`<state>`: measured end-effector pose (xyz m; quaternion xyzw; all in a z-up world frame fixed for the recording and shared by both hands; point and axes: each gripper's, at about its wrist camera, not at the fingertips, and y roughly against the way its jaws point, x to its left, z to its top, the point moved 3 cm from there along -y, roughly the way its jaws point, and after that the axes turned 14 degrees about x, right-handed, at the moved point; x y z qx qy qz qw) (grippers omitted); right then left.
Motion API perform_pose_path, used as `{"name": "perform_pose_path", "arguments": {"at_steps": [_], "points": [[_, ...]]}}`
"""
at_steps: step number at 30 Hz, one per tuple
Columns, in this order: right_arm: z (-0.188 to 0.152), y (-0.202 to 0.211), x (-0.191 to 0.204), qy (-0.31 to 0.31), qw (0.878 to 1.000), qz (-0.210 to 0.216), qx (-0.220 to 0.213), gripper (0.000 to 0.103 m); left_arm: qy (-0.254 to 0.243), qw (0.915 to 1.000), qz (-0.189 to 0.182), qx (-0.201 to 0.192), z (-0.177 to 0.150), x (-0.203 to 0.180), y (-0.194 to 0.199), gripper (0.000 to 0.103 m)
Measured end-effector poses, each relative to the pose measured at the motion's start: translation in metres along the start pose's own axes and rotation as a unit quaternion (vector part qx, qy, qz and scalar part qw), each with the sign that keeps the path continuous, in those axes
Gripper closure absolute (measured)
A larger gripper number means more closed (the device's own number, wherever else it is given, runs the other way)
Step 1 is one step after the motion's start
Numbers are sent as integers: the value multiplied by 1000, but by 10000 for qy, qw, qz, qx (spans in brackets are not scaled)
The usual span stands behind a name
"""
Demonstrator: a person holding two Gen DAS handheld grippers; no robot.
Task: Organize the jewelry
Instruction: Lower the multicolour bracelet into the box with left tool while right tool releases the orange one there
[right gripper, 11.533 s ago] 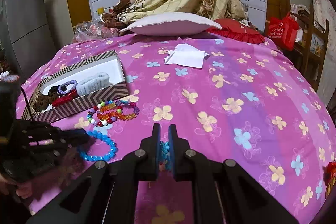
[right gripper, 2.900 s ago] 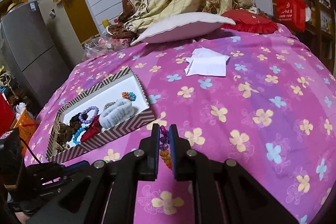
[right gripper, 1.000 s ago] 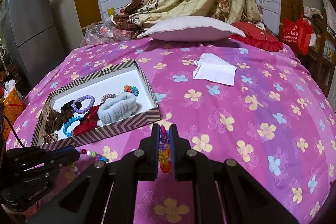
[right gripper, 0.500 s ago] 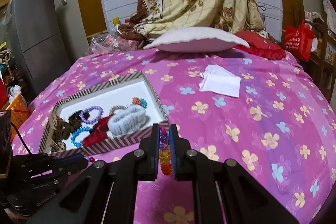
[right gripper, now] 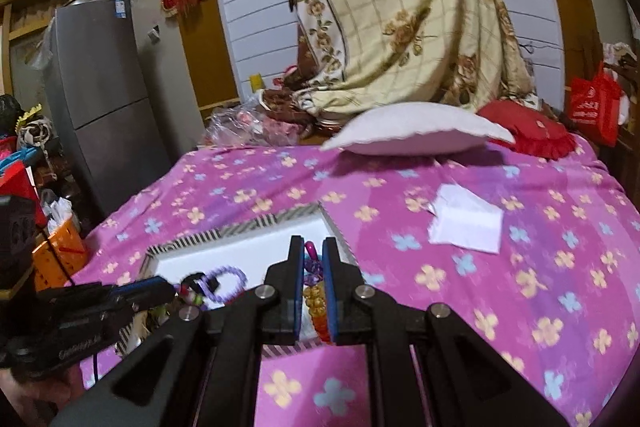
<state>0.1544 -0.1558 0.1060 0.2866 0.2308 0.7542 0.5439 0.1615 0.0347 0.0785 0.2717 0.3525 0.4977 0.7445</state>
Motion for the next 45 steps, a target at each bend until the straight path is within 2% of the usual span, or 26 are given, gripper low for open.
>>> {"name": "perform_pose_path", "arguments": {"at_steps": [4, 7, 16, 23, 31, 36, 42, 45], "points": [[21, -26, 13, 115, 9993, 332, 153, 94, 89, 10000, 7, -32, 25, 25, -12, 94], [32, -51, 23, 168, 9986, 403, 300, 94, 448, 9990, -80, -18, 41, 53, -28, 94], [51, -134, 55, 223, 9926, 801, 884, 94, 1182, 9928, 44, 168, 48, 106, -67, 94], [54, -181, 66, 132, 9850, 1170, 1259, 94, 1545, 9867, 444, 226, 47, 136, -75, 94], [41, -222, 31, -256, 9775, 957, 1861, 94, 1765, 9778, 1017, 488, 35, 151, -87, 94], [39, -227, 22, -198, 9788, 558, 1960, 94, 1910, 9725, 1233, 500, 32, 161, -87, 94], [38, -229, 18, -113, 9794, 172, 2009, 94, 2003, 9691, 1274, 667, 27, 167, -92, 94], [37, -232, 12, -239, 9769, 159, 2119, 94, 2046, 9669, 1250, 874, 25, 169, -99, 94]]}}
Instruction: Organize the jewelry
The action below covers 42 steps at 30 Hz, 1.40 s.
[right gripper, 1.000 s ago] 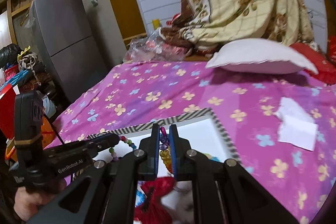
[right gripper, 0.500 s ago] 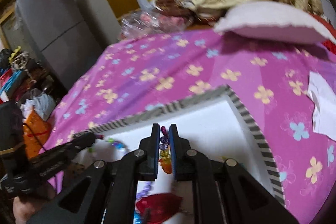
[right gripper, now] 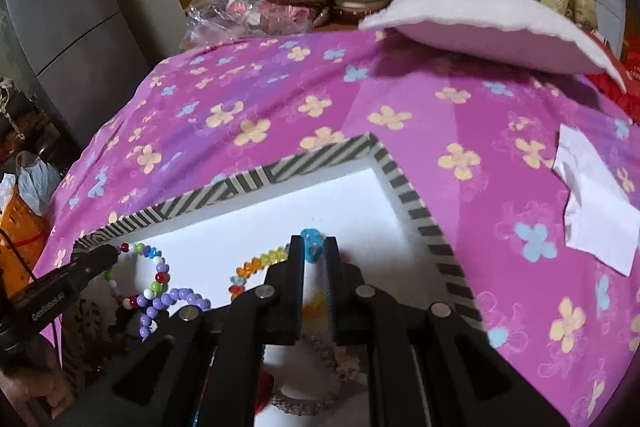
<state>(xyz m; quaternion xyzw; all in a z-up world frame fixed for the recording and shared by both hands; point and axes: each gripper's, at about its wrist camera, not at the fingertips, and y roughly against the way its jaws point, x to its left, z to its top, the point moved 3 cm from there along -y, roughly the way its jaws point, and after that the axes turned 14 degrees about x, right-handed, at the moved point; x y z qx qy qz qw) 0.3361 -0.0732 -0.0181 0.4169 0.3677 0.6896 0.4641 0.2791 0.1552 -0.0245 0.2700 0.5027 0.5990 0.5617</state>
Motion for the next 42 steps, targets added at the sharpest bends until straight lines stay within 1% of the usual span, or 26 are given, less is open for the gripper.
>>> {"name": "perform_pose_path", "arguments": {"at_steps": [3, 7, 8, 9, 11, 12, 13, 14, 15, 16, 18, 19, 20, 22, 23, 24, 26, 29, 31, 32, 35, 37, 38, 40, 41, 42], "points": [[1, 2, -3, -60, 10000, 29, -39, 93, 77, 10000, 28, -29, 0, 2, 1, 94], [2, 12, -2, -56, 9998, -8, -193, 80, 132, 9999, 54, -46, 0, 4, 2, 94], [3, 15, -2, -49, 9997, -19, -224, 78, 131, 9999, 63, -38, 0, 5, 1, 90], [3, 18, -1, -45, 9997, -34, -250, 77, 128, 9999, 39, -36, 0, 4, 2, 84], [2, 27, 2, -19, 9995, 0, -301, 76, 157, 9998, -36, -69, 0, 5, 4, 74], [1, 31, 3, -2, 9995, 8, -316, 76, 159, 9998, -57, -85, 0, 5, 5, 71], [-2, 38, 5, 18, 9994, 0, -335, 75, 146, 9998, -62, -98, -1, 5, 6, 70], [-5, 44, 7, 26, 9993, -7, -360, 74, 135, 9998, -82, -113, -1, 4, 8, 67], [-10, 52, 9, 58, 9992, -10, -397, 73, 123, 9997, -174, -150, -2, 3, 11, 64], [-13, 57, 10, 84, 9991, -18, -414, 71, 99, 9994, -241, -210, -4, 2, 15, 64], [-27, 75, 12, 104, 9985, -76, -527, 64, 35, 9990, -278, -351, -8, -1, 24, 63], [-36, 84, 12, 67, 9981, -83, -600, 59, -39, 9985, -308, -447, -12, -5, 31, 62], [-46, 92, 11, 13, 9978, -70, -657, 55, -114, 9979, -352, -531, -18, -9, 39, 58], [-66, 107, 10, -49, 9973, -59, -736, 53, -254, 9961, -430, -731, -34, -15, 58, 49], [-79, 114, 9, -57, 9968, -77, -789, 51, -328, 9955, -405, -792, -41, -17, 65, 39], [-90, 120, 9, -55, 9966, -105, -819, 49, -404, 9953, -313, -820, -50, -19, 71, 32], [-115, 131, 8, -50, 9961, -173, -865, 39, -471, 9956, 90, -809, -70, -20, 82, 31], [-149, 137, 10, -2, 9966, -233, -785, 34, -587, 9934, 339, -925, -106, -15, 96, 31], [-171, 138, 14, 38, 9979, -226, -607, 34, -564, 9925, 494, -970, -128, -11, 105, 31], [-180, 140, 17, 107, 9979, -228, -595, 34, -525, 9922, 554, -985, -138, -9, 110, 31], [-201, 148, 25, 236, 9969, -338, -667, 33, -477, 9915, 600, -1054, -165, -5, 122, 31], [-212, 155, 31, 355, 9951, -467, -794, 33, -306, 9926, 623, -998, -177, 0, 124, 31], [-214, 157, 32, 383, 9945, -531, -814, 33, -146, 9954, 520, -793, -181, 5, 121, 31], [-221, 163, 33, 378, 9936, -567, -902, 33, -32, 9982, 226, -552, -185, 11, 117, 31], [-225, 166, 32, 351, 9940, -518, -899, 33, 11, 9983, 185, -545, -189, 12, 119, 31], [-227, 167, 31, 333, 9942, -501, -892, 33, 2, 9980, 235, -580, -191, 12, 121, 31]]}}
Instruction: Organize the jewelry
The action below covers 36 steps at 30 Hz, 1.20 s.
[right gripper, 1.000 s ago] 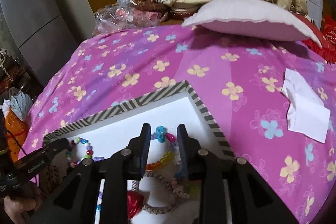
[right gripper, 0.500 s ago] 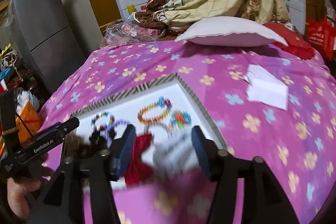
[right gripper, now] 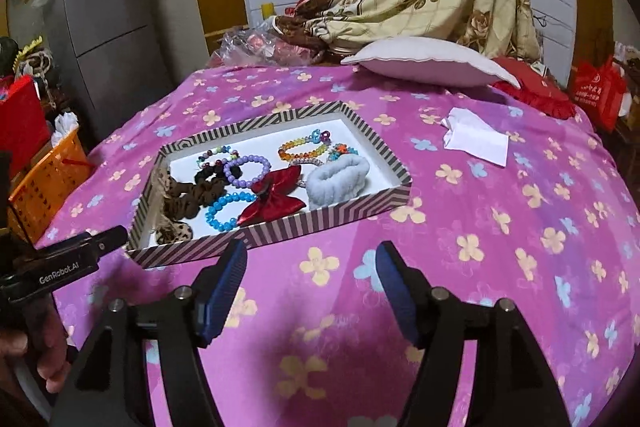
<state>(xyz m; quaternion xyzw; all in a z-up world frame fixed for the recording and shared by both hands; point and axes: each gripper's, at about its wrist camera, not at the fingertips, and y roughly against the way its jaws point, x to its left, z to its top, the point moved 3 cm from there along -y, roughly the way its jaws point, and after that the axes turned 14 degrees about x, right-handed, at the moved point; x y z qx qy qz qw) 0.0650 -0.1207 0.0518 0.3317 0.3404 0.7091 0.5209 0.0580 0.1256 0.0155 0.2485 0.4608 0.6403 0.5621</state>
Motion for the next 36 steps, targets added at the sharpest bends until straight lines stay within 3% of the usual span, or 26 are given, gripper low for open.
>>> {"name": "perform_pose_path", "arguments": {"at_steps": [7, 10, 22, 36], "points": [[-15, 4, 2, 23, 9998, -160, 103, 33, -751, 9964, 50, -383, -10, -25, 20, 30], [-14, 2, 1, -7, 9998, -183, 121, 33, -918, 9954, -78, -260, -8, -33, 12, 30], [-15, -6, 15, 202, 9992, -217, 266, 33, -741, 9959, -182, 493, -17, -33, -22, 30], [-14, -5, 17, 227, 9992, -230, 251, 33, -848, 9964, 28, 6, -16, -36, -4, 30]]}}
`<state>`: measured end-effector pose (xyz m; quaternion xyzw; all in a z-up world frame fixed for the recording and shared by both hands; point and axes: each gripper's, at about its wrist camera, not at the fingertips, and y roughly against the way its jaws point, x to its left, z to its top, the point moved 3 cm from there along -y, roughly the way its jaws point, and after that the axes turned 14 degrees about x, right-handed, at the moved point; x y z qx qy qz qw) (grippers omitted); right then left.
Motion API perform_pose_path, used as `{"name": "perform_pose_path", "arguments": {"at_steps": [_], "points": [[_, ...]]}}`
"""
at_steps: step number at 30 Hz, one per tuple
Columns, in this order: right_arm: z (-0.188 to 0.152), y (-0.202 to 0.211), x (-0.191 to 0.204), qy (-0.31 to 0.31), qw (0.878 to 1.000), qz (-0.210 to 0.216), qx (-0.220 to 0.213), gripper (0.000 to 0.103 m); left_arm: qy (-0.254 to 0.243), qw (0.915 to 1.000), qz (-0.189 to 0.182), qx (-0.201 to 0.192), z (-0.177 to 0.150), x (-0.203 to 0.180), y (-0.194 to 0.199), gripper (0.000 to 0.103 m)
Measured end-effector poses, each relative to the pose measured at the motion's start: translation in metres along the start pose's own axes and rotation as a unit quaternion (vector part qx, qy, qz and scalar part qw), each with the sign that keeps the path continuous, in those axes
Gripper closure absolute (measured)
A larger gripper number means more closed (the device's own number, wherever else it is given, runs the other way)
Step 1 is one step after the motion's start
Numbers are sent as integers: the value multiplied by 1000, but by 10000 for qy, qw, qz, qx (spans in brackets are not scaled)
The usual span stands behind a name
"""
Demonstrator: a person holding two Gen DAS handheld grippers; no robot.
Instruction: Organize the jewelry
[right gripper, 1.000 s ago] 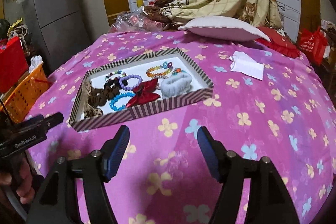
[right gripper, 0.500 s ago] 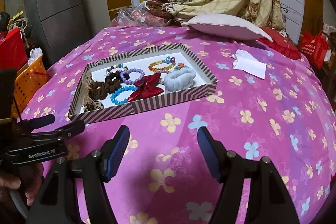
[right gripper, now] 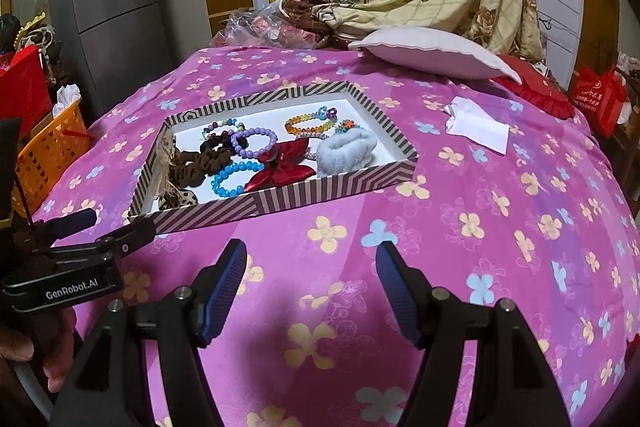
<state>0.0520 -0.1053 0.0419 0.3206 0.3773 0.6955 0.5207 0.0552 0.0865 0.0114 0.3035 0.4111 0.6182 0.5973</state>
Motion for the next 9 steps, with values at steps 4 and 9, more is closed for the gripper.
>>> {"name": "perform_pose_path", "arguments": {"at_steps": [4, 9], "points": [[0, 1, -1, 6, 10000, -9, -10, 33, -108, 9999, 37, -65, 0, -3, 2, 30], [0, 1, -2, 16, 10000, -17, 4, 33, -161, 9998, -23, -138, -2, -5, 4, 30]]}}
